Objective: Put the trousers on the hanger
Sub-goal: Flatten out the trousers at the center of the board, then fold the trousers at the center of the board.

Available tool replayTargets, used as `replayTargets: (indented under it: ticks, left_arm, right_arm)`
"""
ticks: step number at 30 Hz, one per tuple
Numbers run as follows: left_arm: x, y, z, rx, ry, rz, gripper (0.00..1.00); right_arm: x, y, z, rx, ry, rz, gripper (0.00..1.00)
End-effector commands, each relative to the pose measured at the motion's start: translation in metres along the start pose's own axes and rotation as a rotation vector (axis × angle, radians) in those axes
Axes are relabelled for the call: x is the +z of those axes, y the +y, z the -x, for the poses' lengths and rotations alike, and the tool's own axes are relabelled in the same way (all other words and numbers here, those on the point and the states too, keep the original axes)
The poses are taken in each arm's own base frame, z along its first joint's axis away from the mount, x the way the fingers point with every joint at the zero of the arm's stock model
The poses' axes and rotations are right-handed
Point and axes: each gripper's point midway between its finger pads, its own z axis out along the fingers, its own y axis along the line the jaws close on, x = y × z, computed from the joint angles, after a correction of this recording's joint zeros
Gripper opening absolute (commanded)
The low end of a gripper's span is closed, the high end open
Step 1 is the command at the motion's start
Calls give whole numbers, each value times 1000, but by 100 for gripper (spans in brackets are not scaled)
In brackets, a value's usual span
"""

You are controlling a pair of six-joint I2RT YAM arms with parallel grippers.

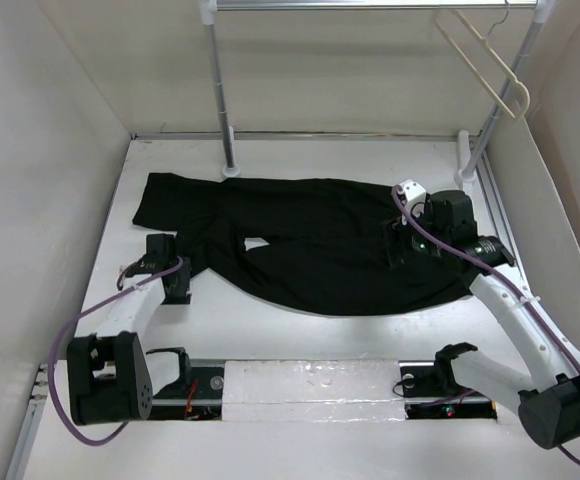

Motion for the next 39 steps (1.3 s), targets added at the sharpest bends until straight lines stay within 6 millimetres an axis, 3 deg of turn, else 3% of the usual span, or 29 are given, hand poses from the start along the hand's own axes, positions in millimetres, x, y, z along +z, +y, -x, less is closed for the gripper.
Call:
replayTargets:
  ticks: [1,2,3,7,9,10,11,12,15,16,17,20,24,25,26,27,30,31,34,37,39]
  left_arm:
    - [2,-19,5,-51,-27,-20,56]
    - [3,-20,5,-58,-28,-18,45]
    - [4,-20,6,-65,-33,-22,41]
    - [5,-16,16,-102,-87,-27,38]
    - [3,-17,20,-104,-109,-34,30]
    - [4,-15,26,-112,-122,-27,24]
    - [4,-17,29,-110,-128,-33,8]
    - [4,-17,32,-106,-136,-30,0]
    - [-5,-24,57,-50,-203,-25,0]
    - [-9,-25,73,3,-263,-12,0]
    - [-23,-35,85,23,-299,-25,0]
    - [-44,-37,116,68,-386,-20,0]
    - [-53,-25,126,53,-369,-52,0]
    - [-62,-28,130,53,-377,-89,0]
    - [-87,-36,143,129,-436,-104,0]
    - [-88,-37,143,130,-436,-104,0]
    - [-114,-60,154,211,-497,-135,0]
    - [-115,-65,155,226,-497,-134,0]
    - [-126,-79,155,260,-485,-171,0]
    - [-138,-84,155,292,-499,-221,0]
    - [-143,-88,152,319,-490,-250,0]
  right_arm:
    - [1,5,0,-23,-15,27,74]
    - [1,6,-1,-23,-14,28,74]
    - [1,5,-1,-23,-14,24,74]
    - [-1,5,-2,-21,-13,16,74]
    - [-2,5,-2,-23,-13,18,74]
    - [-2,6,-4,-23,-10,21,74]
    - [-2,6,-5,-23,-9,21,74]
    - [-2,6,-6,-22,-8,21,74]
    - [-4,6,-10,-24,4,17,74]
    - [-5,5,-12,-22,15,11,74]
    - [-6,4,-13,-23,15,3,74]
    - [-9,1,-18,-24,20,-17,74]
    - [-13,1,-19,-20,28,-25,74]
    - [-17,-4,-23,-3,47,-64,74]
    - [-26,-17,-28,30,72,-145,74]
    - [-27,-23,-29,36,72,-173,74]
    - [-31,-40,-57,132,149,-252,62]
    - [-32,-46,-69,194,179,-278,39]
    - [-35,-71,-103,333,248,-390,0]
    - [-40,-86,-115,421,297,-460,0]
    - [-52,-107,-121,495,307,-559,12]
